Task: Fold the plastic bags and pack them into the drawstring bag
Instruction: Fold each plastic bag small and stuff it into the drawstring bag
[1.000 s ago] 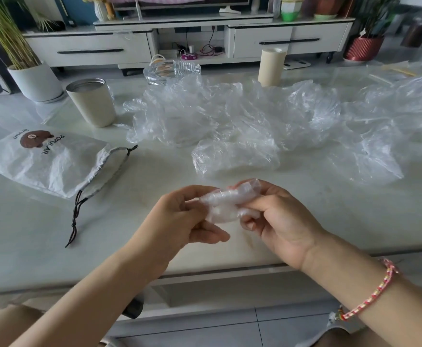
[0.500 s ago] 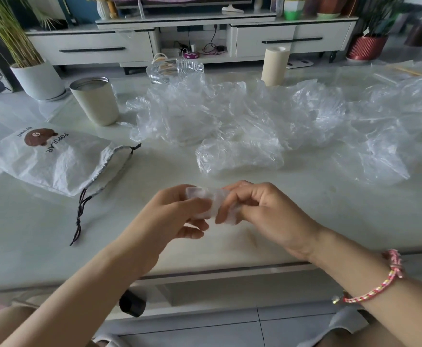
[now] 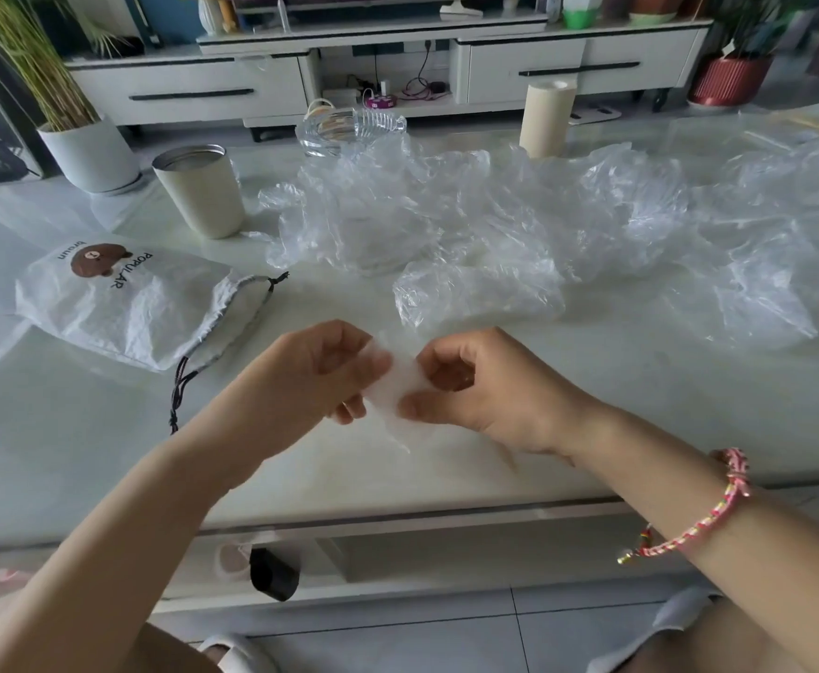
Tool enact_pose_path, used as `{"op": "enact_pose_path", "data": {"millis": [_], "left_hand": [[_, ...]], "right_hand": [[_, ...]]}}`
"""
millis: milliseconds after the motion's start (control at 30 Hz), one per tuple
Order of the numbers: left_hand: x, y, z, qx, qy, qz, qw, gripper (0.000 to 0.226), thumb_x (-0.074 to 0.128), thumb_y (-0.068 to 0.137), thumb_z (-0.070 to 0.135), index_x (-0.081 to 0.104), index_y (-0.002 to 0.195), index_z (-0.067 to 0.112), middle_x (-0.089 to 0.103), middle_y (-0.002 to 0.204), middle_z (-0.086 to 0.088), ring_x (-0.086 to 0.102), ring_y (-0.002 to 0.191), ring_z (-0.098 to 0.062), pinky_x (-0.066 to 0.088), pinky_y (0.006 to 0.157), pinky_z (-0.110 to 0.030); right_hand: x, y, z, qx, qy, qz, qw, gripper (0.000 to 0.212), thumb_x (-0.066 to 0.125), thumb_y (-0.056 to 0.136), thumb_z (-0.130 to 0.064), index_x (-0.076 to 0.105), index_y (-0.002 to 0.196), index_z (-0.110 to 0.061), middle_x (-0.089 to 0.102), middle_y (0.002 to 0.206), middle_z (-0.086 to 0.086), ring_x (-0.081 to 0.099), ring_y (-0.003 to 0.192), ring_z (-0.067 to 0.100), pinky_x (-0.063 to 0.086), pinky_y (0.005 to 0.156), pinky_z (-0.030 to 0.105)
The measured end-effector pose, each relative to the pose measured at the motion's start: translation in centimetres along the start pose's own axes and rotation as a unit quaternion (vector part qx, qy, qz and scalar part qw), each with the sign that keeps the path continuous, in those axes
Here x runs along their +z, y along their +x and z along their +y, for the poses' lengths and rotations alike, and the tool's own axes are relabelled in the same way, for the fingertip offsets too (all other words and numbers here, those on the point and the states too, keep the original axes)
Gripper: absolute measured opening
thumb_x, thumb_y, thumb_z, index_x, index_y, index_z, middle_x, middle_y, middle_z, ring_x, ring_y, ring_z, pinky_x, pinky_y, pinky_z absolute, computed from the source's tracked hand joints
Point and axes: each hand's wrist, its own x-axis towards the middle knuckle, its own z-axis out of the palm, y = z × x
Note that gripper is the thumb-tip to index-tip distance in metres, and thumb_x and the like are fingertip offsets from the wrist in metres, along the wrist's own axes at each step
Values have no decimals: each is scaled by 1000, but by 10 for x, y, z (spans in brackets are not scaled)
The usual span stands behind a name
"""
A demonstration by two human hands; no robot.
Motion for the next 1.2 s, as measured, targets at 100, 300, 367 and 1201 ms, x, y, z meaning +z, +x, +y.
{"op": "enact_pose_path", "data": {"millis": [100, 300, 367, 1201], "left_hand": [[-1, -2, -3, -57, -71, 31, 995, 24, 49, 93, 24, 60, 80, 6, 55, 63, -3, 48, 50, -10, 42, 50, -19], [-1, 2, -4, -235, -256, 4, 938, 28, 29, 89, -2, 47, 71, 11, 37, 46, 2, 27, 35, -6, 22, 36, -15], [-10, 5, -9, -216, -186, 29, 958, 31, 30, 88, -4, 49, 68, 11, 40, 44, 3, 30, 35, -7, 25, 37, -15], [-30, -20, -21, 163, 279, 197, 926, 52, 28, 90, 37, 33, 141, 31, 18, 152, 16, 7, 141, 5, 6, 115, -15]], "right_hand": [[11, 5, -7, -52, 14, 43, 998, 14, 80, 71, -17, 67, 78, -12, 62, 97, 0, 60, 87, 12, 46, 78, 23], [34, 23, -14, -90, 134, 59, 985, 12, 73, 78, -5, 62, 76, -6, 69, 108, -2, 63, 99, 4, 47, 93, 25], [39, 30, -16, -84, 180, 50, 979, 11, 72, 78, -3, 60, 77, -3, 72, 94, 11, 68, 87, 14, 53, 79, 24], [59, 43, -10, -275, -101, 233, 927, 27, 74, 78, -8, 52, 89, -19, 58, 75, -10, 51, 69, 1, 41, 66, 8]]}}
